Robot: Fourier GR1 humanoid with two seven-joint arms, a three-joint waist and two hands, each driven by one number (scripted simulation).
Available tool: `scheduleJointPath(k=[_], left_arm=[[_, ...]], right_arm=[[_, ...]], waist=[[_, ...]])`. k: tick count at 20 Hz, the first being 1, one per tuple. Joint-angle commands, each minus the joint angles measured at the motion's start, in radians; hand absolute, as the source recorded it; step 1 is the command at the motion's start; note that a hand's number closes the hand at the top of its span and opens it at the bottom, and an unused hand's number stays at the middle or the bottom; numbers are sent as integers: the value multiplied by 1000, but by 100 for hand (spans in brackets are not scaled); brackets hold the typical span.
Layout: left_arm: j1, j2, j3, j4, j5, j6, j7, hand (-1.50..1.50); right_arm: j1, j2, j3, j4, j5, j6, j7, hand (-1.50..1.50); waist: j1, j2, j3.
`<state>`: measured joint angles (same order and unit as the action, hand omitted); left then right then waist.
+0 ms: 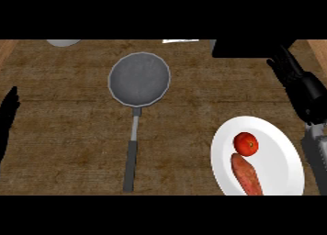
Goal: Pick the tomato from the plate and place it in the pan
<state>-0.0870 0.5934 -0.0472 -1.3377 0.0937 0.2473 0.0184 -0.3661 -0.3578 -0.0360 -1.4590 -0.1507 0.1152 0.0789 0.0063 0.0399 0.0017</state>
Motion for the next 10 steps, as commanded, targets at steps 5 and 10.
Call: scheduleJointPath(k=[5, 10], left_arm=[[3, -41, 7, 59, 19, 9, 75, 0], [34, -72, 6, 66, 54, -6, 101, 0]], right_arm=[[35, 123, 21, -118, -285, 325, -328, -150], [166, 126, -222, 24, -91, -58, -416, 150]], waist=[[-20, -42, 5], [-46, -26, 5]])
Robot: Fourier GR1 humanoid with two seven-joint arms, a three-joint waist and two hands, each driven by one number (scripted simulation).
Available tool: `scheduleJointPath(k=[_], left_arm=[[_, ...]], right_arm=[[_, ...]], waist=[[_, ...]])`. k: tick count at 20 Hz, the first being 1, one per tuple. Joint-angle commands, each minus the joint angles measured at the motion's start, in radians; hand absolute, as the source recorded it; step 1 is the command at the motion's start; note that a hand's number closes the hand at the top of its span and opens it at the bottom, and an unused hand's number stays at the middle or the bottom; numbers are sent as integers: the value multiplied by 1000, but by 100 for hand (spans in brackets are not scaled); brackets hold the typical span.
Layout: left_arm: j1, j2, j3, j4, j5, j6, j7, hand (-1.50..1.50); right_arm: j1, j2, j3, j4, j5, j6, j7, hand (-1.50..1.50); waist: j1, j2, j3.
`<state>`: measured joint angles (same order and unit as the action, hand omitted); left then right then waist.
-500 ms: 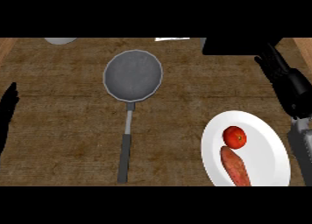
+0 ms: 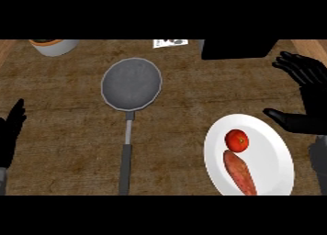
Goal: Pick the tomato from the plate and place it in the pan
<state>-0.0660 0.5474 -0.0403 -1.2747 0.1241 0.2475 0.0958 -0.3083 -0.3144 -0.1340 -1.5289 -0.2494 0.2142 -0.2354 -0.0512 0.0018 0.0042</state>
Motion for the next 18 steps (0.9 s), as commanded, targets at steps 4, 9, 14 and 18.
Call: scheduleJointPath(k=[4, 9, 14, 18], left_arm=[[13, -18, -16, -26, 23, -25, 72, 0], [-30, -39, -14, -19, -5, -19, 92, 0], [-71, -65, -23, 2, -25, 1, 127, 0], [-55, -55, -19, -16, -20, -11, 139, 0]], right_arm=[[245, 180, -166, 131, -240, 140, -367, -150], [321, 73, -126, 233, -48, 346, -637, -150], [389, -62, -140, 63, 70, 210, -523, -150], [406, -209, -137, -39, 195, 168, -420, -150]], waist=[[33, 1, 2], [48, 0, -3], [29, -3, -6], [27, -6, -7]])
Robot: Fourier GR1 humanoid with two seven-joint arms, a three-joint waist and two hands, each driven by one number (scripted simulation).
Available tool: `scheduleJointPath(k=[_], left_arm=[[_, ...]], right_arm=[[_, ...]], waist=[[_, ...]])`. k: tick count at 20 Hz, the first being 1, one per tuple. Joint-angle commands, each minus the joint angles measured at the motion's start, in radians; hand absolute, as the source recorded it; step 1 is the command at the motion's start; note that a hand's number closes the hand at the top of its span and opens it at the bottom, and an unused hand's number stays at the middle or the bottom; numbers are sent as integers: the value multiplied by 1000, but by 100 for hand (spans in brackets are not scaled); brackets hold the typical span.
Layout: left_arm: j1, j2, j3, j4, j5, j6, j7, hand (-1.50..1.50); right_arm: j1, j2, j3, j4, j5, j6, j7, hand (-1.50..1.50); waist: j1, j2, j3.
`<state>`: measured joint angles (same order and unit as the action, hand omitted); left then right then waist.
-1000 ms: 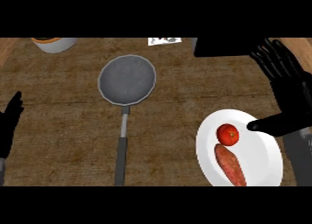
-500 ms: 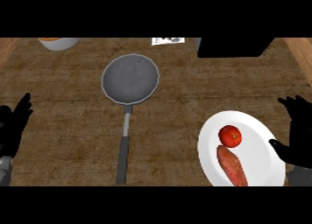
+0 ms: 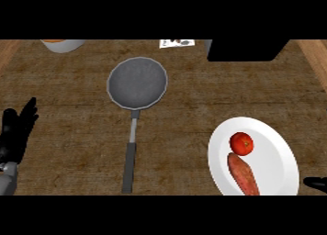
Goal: Pick the tomato from the plate and place it in the pan
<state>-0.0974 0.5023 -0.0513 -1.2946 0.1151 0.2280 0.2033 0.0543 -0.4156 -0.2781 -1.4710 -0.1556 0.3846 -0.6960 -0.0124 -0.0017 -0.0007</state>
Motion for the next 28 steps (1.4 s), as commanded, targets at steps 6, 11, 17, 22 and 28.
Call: scheduleJointPath(k=[6, 11, 17, 22, 28], left_arm=[[-14, 26, 22, -27, 17, -40, 44, 0], [-19, -19, 5, 11, -26, -10, -3, 0], [-3, -24, 20, 20, -48, -37, -28, 0], [-83, -69, 48, 44, -75, -39, 42, 0], [-67, -63, 88, 38, -94, -72, 33, 0]], right_arm=[[37, -179, 91, -256, 319, -87, 266, -150], [13, -184, 216, -335, 512, -109, 427, -150], [-25, -112, 354, -411, 650, -73, 635, -150], [-14, -34, 387, -342, 761, -100, 577, -150], [46, -48, 354, -246, 859, -155, 476, -150]], waist=[[12, -2, -1], [18, 3, -1], [17, 2, 0], [12, 2, 1], [9, 2, 1]])
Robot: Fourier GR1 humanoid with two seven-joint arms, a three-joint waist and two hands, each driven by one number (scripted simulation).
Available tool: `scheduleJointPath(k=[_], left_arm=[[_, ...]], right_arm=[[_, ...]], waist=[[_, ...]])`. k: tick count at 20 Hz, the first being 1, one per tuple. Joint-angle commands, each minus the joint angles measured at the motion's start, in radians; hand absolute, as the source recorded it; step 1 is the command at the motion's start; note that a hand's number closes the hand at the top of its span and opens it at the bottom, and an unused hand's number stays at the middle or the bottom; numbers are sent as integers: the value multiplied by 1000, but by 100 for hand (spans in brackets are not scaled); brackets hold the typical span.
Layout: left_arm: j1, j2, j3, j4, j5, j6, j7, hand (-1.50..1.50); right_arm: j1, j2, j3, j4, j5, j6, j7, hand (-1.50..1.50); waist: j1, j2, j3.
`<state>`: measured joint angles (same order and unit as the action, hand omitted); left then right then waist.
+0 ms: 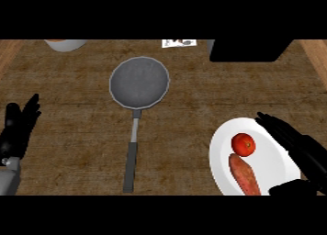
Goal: Pick the tomato from the plate and place it in the pan
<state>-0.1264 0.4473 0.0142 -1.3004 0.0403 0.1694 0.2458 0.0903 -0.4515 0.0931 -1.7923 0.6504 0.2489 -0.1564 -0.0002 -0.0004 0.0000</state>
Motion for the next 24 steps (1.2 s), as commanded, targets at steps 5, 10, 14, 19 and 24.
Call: scheduleJointPath(k=[5, 10, 14, 19, 24], left_arm=[[41, -27, 55, -17, -47, -45, -21, 0], [-35, -44, 95, 86, -76, -81, -58, 0], [8, -54, 120, -13, -91, -91, -2, 0], [35, -99, 113, -6, -115, -98, -34, 0], [3, -48, 185, 30, -108, -156, -50, 0]], right_arm=[[-1, 75, 28, 63, 140, -18, -4, -150], [-42, 88, 7, 150, 178, -22, -68, -150], [-36, 144, 21, 161, 228, -55, -57, -150], [-114, 181, 12, 233, 238, -43, -59, -150], [-116, 155, -36, 285, 238, -28, -115, -150]], waist=[[1, 0, 0], [-2, 0, 0], [0, 0, 0], [2, 0, 0], [1, 0, 0]])
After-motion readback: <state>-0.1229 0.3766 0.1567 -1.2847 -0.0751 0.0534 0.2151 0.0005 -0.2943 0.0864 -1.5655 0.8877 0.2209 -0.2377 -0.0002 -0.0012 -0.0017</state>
